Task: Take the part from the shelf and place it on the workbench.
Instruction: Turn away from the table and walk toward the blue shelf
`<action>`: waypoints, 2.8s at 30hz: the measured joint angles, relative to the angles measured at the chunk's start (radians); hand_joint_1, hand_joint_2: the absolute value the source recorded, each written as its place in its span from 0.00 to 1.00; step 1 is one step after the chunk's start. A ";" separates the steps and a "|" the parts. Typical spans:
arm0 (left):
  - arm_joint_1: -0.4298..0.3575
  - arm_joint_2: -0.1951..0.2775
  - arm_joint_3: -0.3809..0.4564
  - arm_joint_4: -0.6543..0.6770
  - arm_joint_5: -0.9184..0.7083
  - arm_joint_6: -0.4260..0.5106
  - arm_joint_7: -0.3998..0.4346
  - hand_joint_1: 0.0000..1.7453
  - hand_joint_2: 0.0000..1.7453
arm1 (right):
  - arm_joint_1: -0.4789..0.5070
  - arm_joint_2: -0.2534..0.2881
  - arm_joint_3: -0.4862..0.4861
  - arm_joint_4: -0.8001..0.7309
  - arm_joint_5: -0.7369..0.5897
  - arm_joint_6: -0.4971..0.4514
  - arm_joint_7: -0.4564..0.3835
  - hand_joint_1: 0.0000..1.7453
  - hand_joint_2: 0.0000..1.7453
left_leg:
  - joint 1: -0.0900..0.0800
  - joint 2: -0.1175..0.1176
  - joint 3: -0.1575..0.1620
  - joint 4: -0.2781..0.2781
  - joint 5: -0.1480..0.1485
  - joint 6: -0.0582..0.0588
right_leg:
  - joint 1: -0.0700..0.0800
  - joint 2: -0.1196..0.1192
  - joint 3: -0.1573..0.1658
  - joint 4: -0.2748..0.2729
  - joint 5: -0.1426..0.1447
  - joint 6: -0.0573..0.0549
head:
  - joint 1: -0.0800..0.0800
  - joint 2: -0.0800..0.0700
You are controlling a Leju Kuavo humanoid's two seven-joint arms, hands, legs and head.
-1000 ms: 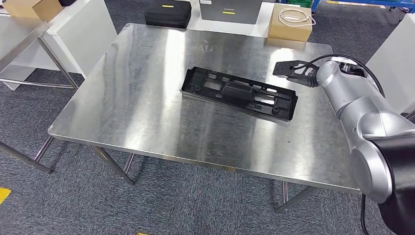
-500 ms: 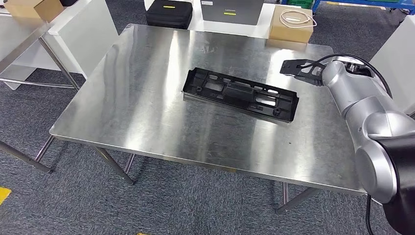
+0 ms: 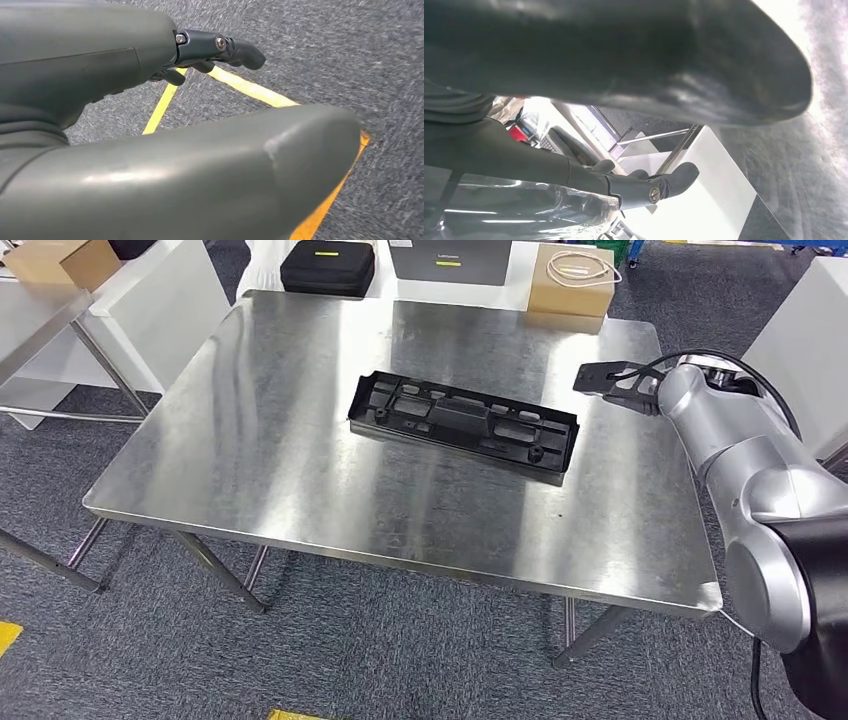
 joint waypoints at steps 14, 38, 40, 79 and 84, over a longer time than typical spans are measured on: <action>-0.009 0.001 0.001 -0.004 -0.002 -0.001 -0.004 0.00 0.00 | -0.011 -0.013 0.000 0.004 0.003 0.000 0.001 0.00 0.00 | -0.028 0.007 0.078 -0.274 0.167 0.065 | 0.006 -0.003 -0.111 0.278 -0.136 0.023 | 0.001 0.000; -0.009 -0.001 0.002 -0.005 -0.003 -0.007 -0.004 0.00 0.00 | -0.019 -0.003 0.000 0.000 0.025 -0.017 0.014 0.00 0.00 | 0.008 -0.008 0.131 -0.245 0.101 -0.013 | -0.016 -0.010 0.007 -0.032 0.036 0.067 | -0.002 0.000; -0.010 -0.001 0.002 -0.005 -0.004 -0.007 -0.004 0.00 0.00 | -0.015 -0.011 0.000 0.001 0.031 -0.024 0.026 0.00 0.00 | 0.000 -0.007 0.117 -0.259 0.127 0.020 | -0.020 -0.011 -0.016 -0.008 0.010 0.073 | 0.000 0.000; -0.011 0.003 0.025 -0.007 -0.047 0.030 -0.014 0.00 0.00 | 0.644 -0.076 -0.177 0.008 -0.078 -0.570 0.156 0.00 0.00 | -0.009 -0.005 -0.008 -0.242 0.212 0.041 | -0.001 -0.003 0.033 0.161 -0.109 0.068 | 0.019 0.000; -0.010 0.002 0.029 -0.007 -0.053 0.031 -0.019 0.00 0.00 | 0.715 -0.065 -0.218 0.010 -0.122 -0.603 0.146 0.00 0.00 | -0.008 -0.001 -0.018 -0.256 0.256 0.010 | 0.017 -0.003 0.147 -0.028 -0.136 0.020 | 0.016 0.000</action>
